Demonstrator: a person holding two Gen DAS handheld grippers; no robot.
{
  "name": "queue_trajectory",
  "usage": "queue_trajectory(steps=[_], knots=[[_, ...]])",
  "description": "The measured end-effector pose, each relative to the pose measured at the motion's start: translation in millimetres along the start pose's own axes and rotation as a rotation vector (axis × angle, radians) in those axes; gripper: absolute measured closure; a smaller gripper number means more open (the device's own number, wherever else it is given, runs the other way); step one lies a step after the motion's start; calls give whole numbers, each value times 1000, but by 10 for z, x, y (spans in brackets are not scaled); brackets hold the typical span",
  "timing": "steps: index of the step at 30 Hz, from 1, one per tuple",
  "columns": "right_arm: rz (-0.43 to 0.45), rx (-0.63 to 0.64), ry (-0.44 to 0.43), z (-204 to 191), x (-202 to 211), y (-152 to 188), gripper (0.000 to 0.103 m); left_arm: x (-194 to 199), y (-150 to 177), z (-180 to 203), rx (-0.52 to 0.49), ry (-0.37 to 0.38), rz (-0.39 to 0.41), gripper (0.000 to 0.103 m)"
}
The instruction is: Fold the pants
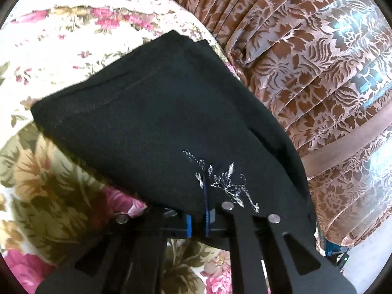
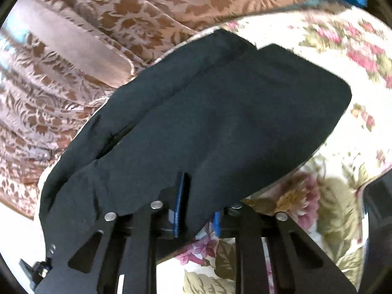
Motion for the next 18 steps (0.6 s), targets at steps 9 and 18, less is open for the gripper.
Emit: queue_trajectory(steps=[9, 18], knots=[[101, 216, 66, -323, 607, 88, 87, 518, 8, 63, -24, 40, 33, 97], [95, 320, 93, -324, 1014, 556, 87, 994, 284, -219, -33, 35, 44, 97]])
Point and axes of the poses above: each gripper's, at about its wrist camera, not at the fingertips, and x roughly against the way its jaws point, z to its right, y to its underside, the point moved 6 cm from there along -x, roughly the way its jaws point, and after that the axes turned 9 degrees about -z, right-handed, at the moved point
